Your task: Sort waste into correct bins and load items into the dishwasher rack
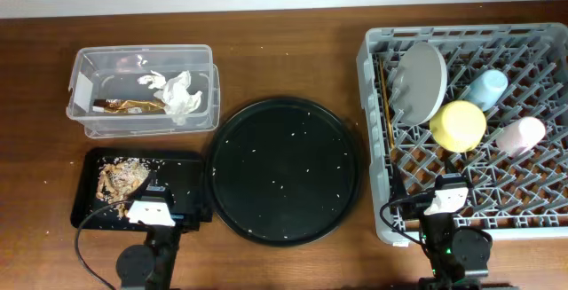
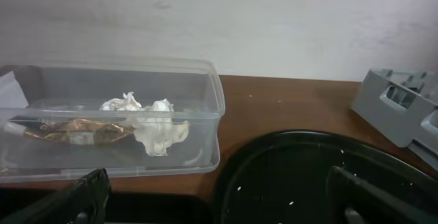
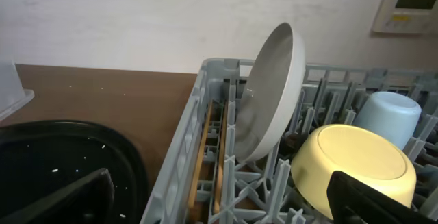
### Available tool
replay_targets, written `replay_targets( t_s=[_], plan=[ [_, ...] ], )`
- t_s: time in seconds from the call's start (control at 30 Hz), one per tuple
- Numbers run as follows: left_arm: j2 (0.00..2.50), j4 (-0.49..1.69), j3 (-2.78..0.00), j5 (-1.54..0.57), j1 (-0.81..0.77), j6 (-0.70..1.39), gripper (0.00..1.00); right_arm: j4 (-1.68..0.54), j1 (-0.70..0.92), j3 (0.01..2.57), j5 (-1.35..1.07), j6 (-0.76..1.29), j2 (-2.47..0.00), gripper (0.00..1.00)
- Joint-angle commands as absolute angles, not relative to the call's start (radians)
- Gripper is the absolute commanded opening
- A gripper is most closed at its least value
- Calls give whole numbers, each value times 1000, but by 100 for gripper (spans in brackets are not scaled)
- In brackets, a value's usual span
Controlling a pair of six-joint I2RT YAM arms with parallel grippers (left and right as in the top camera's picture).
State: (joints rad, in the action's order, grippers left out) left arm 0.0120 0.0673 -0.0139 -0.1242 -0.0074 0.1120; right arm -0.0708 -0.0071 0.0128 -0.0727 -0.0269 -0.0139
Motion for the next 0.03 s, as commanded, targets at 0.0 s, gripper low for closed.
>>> replay_targets(
  t_s=[0.0],
  plan=[
    [5, 69, -9, -135, -12, 96, 100, -73, -14, 6, -68, -26, -6, 98]
  ],
)
